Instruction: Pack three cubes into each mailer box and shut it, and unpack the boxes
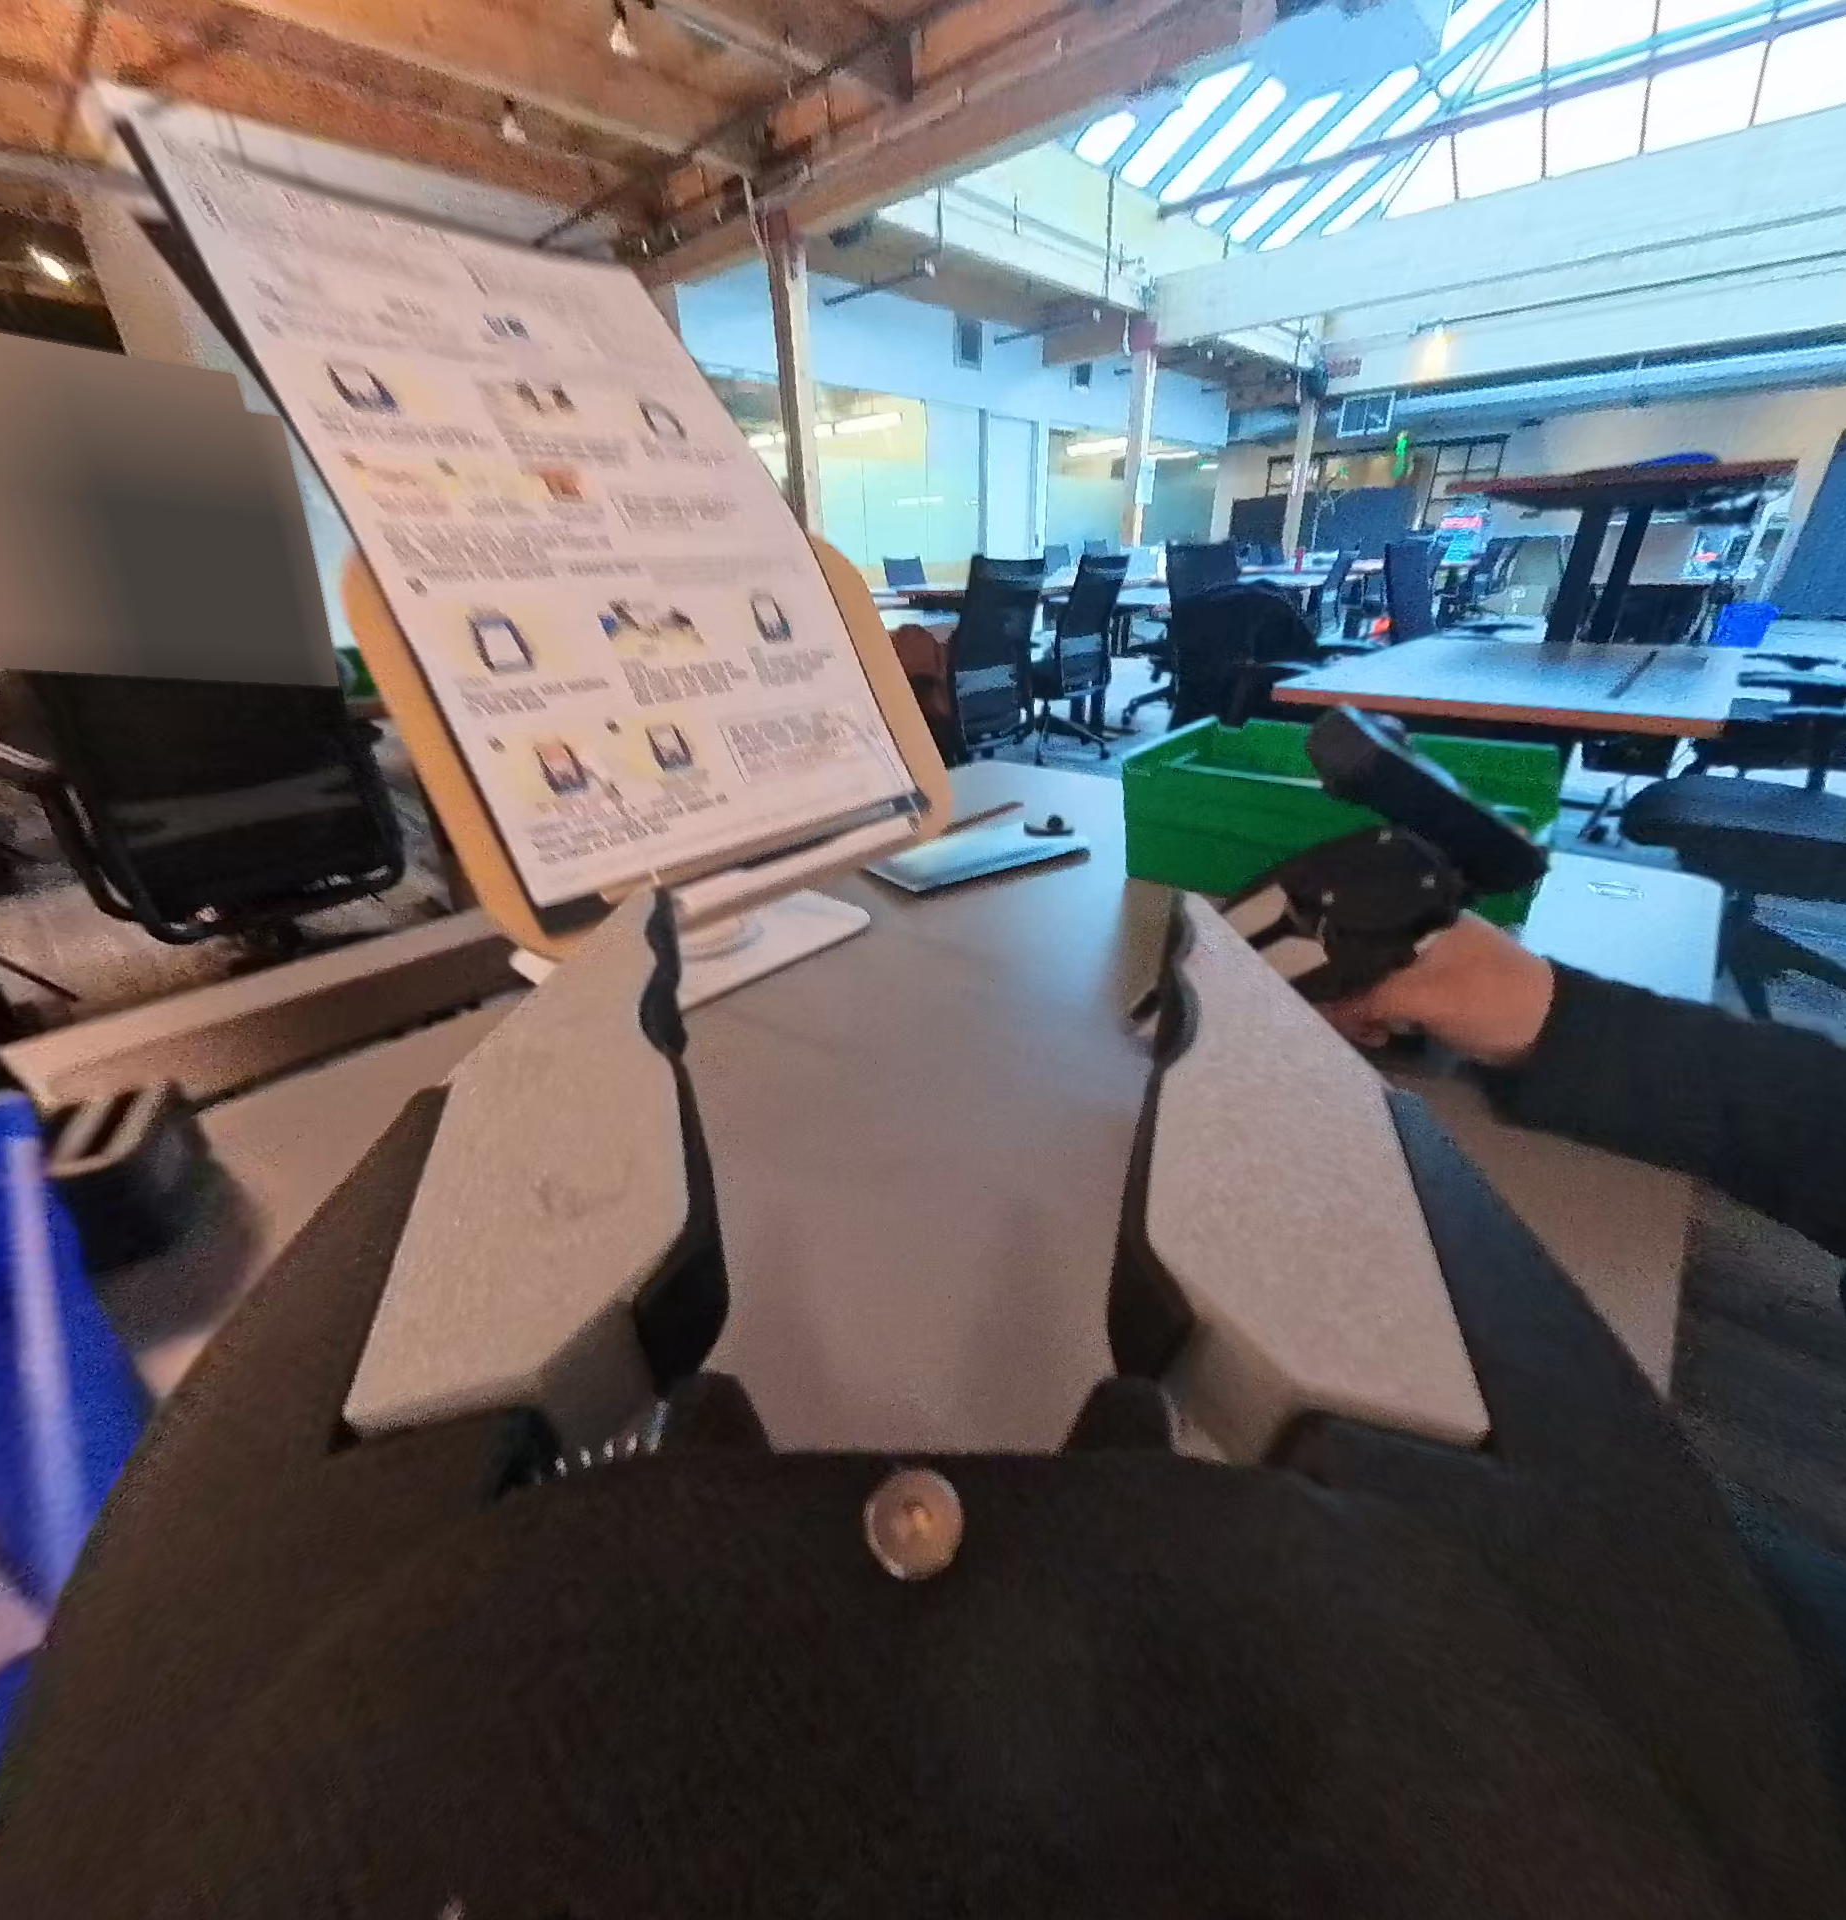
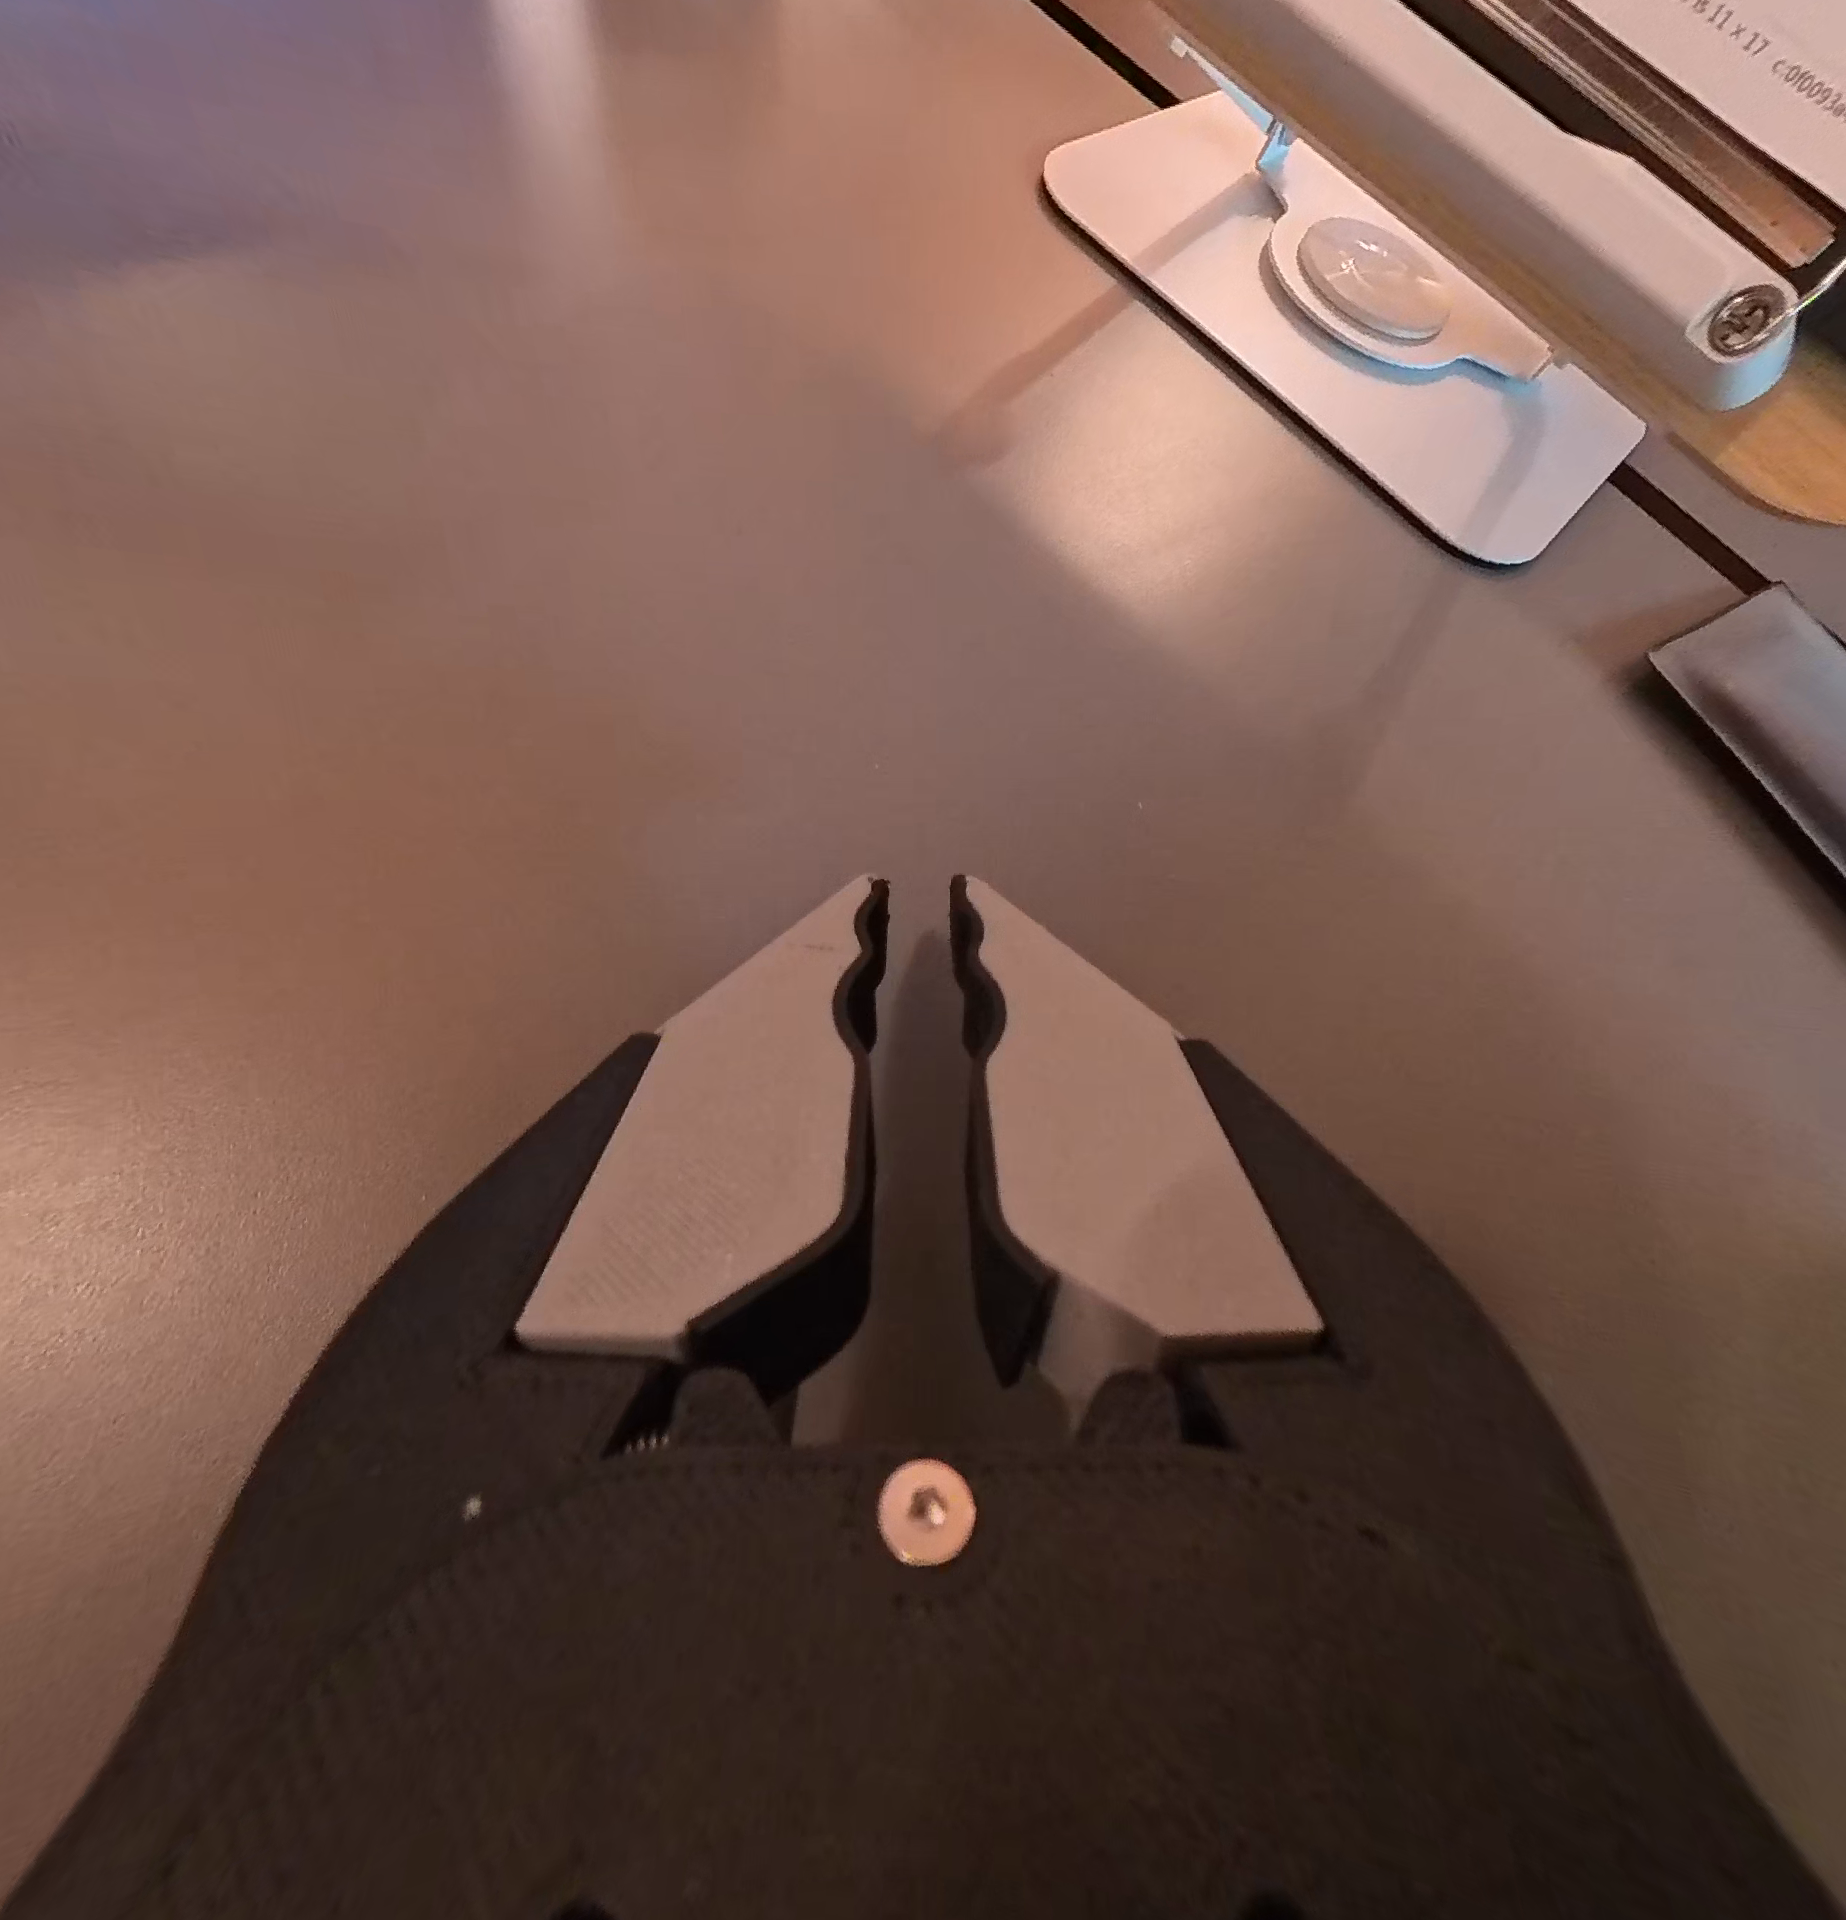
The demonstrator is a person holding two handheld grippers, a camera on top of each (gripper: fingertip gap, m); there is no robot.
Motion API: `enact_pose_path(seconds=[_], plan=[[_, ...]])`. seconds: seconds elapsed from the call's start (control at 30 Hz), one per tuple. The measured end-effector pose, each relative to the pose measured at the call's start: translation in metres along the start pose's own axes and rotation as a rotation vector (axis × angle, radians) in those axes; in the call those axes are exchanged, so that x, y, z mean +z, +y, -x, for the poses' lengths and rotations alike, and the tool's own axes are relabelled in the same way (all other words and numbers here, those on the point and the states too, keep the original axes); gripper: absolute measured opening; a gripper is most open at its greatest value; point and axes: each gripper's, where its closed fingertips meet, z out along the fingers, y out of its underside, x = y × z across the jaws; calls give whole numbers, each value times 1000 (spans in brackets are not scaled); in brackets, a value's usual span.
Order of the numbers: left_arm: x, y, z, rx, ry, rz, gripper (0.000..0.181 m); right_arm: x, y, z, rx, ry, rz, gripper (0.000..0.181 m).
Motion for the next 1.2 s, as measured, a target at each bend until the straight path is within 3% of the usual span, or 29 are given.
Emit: enact_pose_path(seconds=[0.13, 0.23, 0.33, 0.4, 0.5, 0.63, 0.97, 1.07, 1.2], plan=[[-32, -46, 55, 104, -132, 6, 97, 1, 1, 1, -11, -3, 10, 9], [-48, -59, 118, 252, -304, 50, 96, 3, 3, 3, -25, -7, 25, 9], [-50, -24, 158, 565, -250, 258, 88, 4, 4, 4, -39, -5, 38, 9], [-53, 14, 183, 696, -188, 446, 87, 5, 5, 5, -43, -4, 45, 9], [-64, 66, 216, 681, -116, 763, 94, 6, 6, 5, -42, -5, 57, 9], [-61, 89, 246, 636, -98, 891, 93, 7, 8, 5, -45, -8, 71, 9], [-81, 174, 302, 663, -37, 1366, 94, 10, 12, 7, -53, -20, 100, 9], [-75, 178, 308, 737, -26, 1309, 89, 11, 13, 9, -58, -26, 112, 8], [-77, 177, 312, 768, -47, 1338, 84, 12, 14, 10, -67, -29, 116, 6]])
